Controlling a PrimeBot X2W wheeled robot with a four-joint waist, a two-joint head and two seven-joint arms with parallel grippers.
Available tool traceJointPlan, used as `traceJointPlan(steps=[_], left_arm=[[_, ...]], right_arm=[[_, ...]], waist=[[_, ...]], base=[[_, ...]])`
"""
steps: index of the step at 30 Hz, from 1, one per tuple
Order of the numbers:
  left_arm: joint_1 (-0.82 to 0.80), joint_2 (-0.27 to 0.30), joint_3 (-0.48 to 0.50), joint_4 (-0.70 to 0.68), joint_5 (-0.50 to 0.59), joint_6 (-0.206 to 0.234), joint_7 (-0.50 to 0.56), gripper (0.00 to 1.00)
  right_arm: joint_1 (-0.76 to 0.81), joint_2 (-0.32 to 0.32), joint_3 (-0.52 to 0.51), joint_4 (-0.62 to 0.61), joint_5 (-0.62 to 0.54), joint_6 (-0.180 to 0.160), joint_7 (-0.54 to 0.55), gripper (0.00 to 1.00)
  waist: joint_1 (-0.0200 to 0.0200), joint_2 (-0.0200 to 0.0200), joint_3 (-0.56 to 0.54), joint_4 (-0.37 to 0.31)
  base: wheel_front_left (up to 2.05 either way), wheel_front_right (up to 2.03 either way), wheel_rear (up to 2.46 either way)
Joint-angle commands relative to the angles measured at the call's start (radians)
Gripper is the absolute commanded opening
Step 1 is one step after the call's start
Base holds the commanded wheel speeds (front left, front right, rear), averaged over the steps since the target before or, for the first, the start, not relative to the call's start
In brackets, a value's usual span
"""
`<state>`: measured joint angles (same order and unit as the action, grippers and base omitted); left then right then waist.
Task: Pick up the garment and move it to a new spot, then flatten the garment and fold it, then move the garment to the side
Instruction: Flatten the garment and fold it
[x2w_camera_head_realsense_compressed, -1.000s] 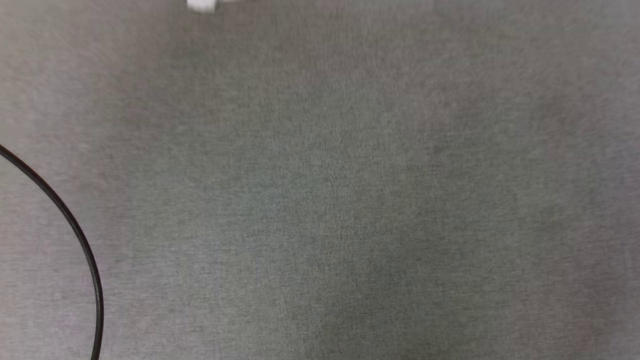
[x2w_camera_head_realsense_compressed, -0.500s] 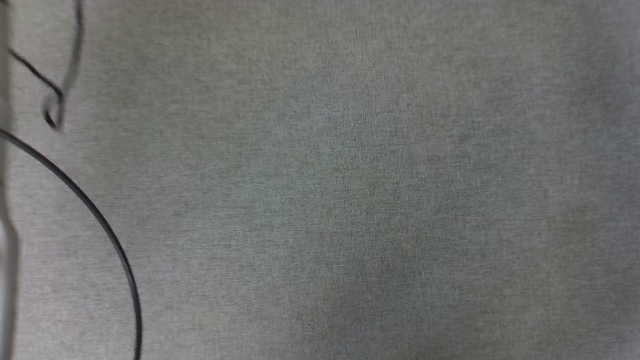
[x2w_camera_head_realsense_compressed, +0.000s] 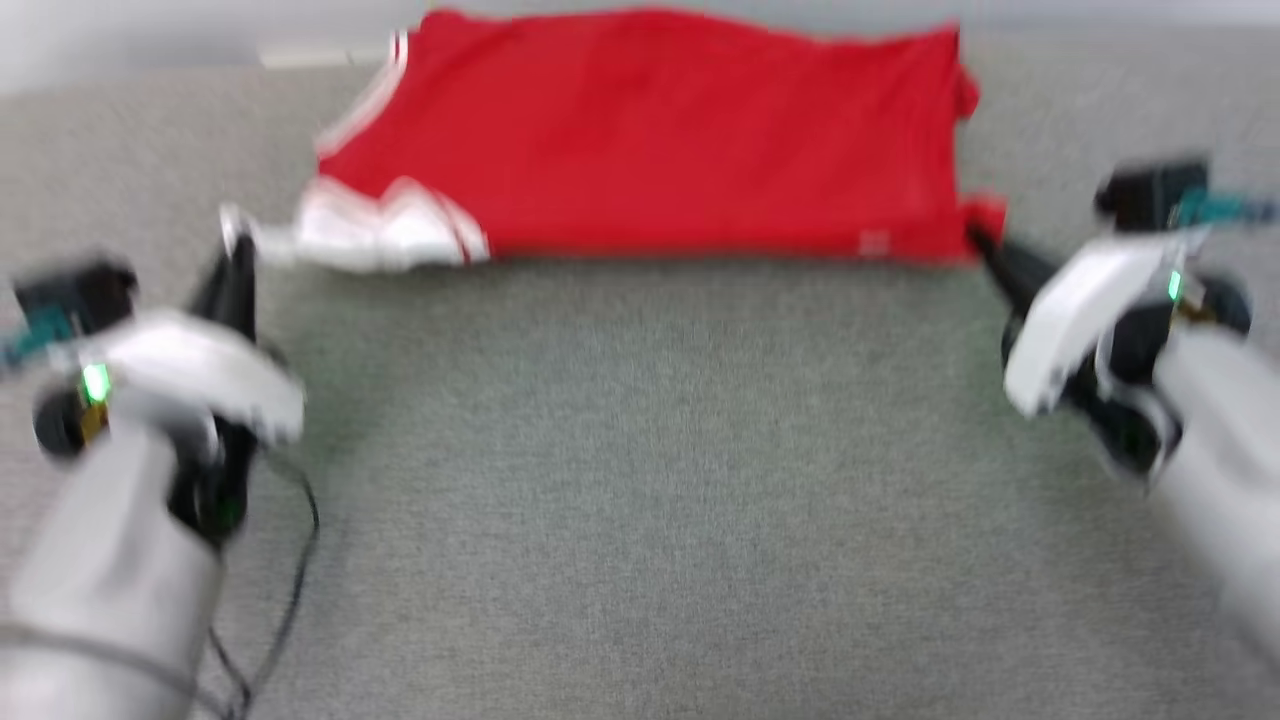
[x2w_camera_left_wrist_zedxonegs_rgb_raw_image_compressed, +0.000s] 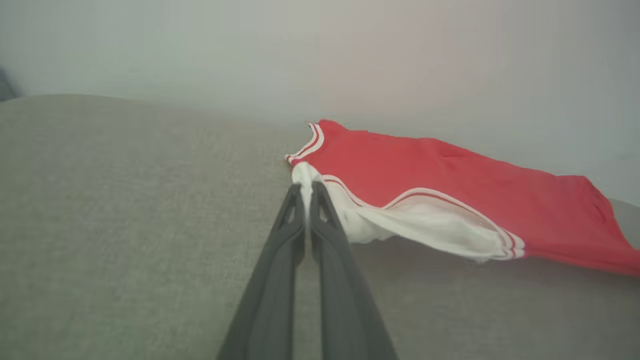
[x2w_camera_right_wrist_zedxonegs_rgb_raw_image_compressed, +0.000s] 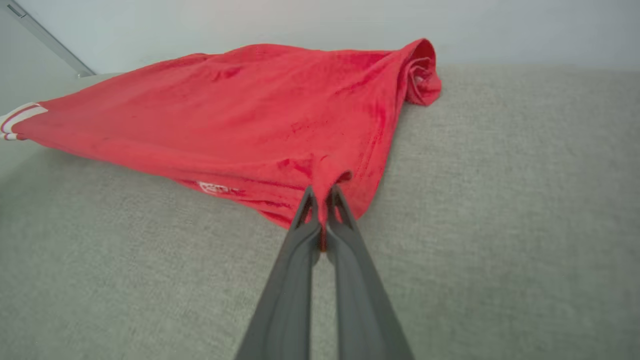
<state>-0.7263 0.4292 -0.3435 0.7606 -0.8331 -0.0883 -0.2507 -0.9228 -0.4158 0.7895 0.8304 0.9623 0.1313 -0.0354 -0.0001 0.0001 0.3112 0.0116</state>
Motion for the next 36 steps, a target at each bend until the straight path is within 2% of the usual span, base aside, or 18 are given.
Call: traceJointPlan(steps=[1, 5, 12, 18, 23, 25, 29, 36], left_arm=[[0.088, 0.009, 0.01, -0.046, -0.009, 0.018, -0.008, 0.0], [0.312, 0.033, 0.024, -0.2, -0.033, 0.081, 0.002, 0.0], [0.664, 0.089, 0.063, -0.536, -0.072, 0.254, 0.057, 0.0], [0.901, 0.139, 0.092, -0.805, -0.097, 0.398, 0.132, 0.0], [1.009, 0.175, 0.109, -0.979, -0.094, 0.481, 0.175, 0.0], [1.02, 0.189, 0.11, -1.023, -0.088, 0.498, 0.186, 0.0], [0.977, 0.202, 0.099, -1.06, -0.078, 0.5, 0.209, 0.0], [0.779, 0.195, 0.061, -1.006, -0.057, 0.451, 0.249, 0.0]], right_arm=[[0.067, -0.019, 0.005, -0.016, 0.019, -0.001, -0.01, 0.0], [0.213, -0.043, 0.014, -0.057, 0.037, -0.001, -0.02, 0.0], [0.459, -0.081, -0.033, -0.152, 0.059, -0.001, -0.041, 0.0], [0.662, -0.103, -0.131, -0.247, 0.046, -0.001, -0.036, 0.0], [0.798, -0.117, -0.246, -0.333, 0.009, -0.001, 0.035, 0.0], [0.826, -0.108, -0.296, -0.377, -0.023, -0.001, 0.069, 0.0], [0.846, -0.085, -0.382, -0.445, -0.089, -0.001, 0.128, 0.0], [0.775, 0.007, -0.54, -0.575, -0.279, -0.001, 0.302, 0.0]], waist=[[0.0001, -0.0001, -0.116, 0.008], [0.0001, -0.0001, -0.195, 0.018], [0.0001, -0.0001, -0.292, 0.036], [0.0001, -0.0001, -0.335, 0.049], [0.0001, -0.0001, -0.334, 0.051], [0.0001, -0.0001, -0.328, 0.048], [0.0001, -0.0001, -0.304, 0.043], [0.0001, -0.0001, -0.196, 0.019]], base=[[0.0, 0.0, 0.0], [0.0, 0.0, 0.0], [0.0, 0.0, 0.0], [0.0, 0.0, 0.0], [0.0, 0.0, 0.0], [0.0, 0.0, 0.0], [0.0, 0.0, 0.0], [0.0, 0.0, 0.0]])
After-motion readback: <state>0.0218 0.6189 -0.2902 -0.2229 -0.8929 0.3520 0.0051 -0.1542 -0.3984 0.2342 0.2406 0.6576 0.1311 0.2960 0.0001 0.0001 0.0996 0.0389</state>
